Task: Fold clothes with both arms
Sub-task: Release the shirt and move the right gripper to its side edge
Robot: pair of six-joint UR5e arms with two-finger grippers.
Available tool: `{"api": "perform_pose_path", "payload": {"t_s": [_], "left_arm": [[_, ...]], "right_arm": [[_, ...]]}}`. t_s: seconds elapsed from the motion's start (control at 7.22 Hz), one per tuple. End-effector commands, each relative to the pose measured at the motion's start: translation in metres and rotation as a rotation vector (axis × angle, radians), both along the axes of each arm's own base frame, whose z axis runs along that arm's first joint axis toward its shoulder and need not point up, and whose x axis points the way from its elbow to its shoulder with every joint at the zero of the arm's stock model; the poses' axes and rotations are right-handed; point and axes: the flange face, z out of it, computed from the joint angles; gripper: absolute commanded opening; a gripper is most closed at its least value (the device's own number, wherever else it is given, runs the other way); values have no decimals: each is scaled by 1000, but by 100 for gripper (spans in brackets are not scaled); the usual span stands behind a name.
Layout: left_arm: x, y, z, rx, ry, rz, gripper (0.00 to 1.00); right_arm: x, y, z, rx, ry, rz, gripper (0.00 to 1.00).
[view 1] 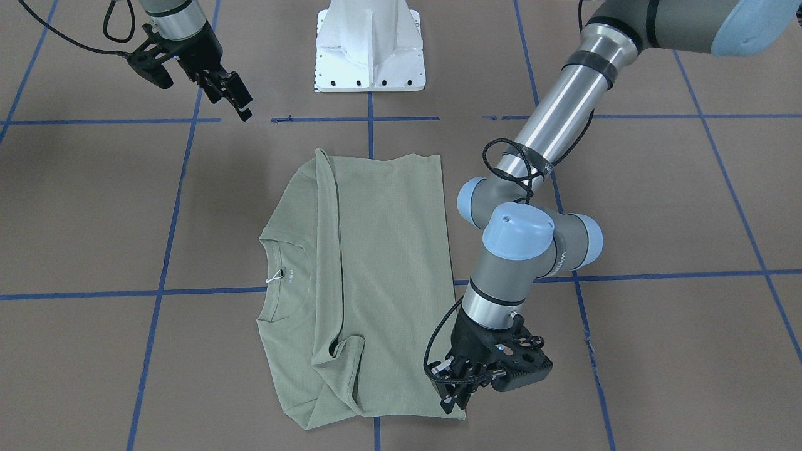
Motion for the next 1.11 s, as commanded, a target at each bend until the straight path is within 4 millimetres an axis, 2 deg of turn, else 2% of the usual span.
{"api": "perform_pose_path", "payload": {"t_s": [0.0, 0.14, 0.28, 0.42, 0.55, 0.69, 0.97], "left_arm": [[-34, 50, 4, 20, 88, 54, 100], [-47, 72, 5, 14, 115, 115, 100], [-63, 90, 1, 34, 141, 136, 100], [-85, 123, 17, 42, 165, 182, 100], [-108, 152, 25, 47, 191, 237, 100], [-119, 165, 23, 57, 203, 246, 100], [-119, 164, 28, 50, 199, 243, 100]], "right_arm": [[-47, -32, -22, 24, -21, 34, 100], [-69, -59, -39, 77, -10, 33, 100], [-84, -81, -43, 136, 32, 35, 100], [-107, -98, -44, 204, 75, 2, 100], [-130, -110, -48, 257, 105, -45, 100], [-136, -106, -48, 313, 128, -109, 100], [-160, -80, -73, 421, 206, -278, 96]]}}
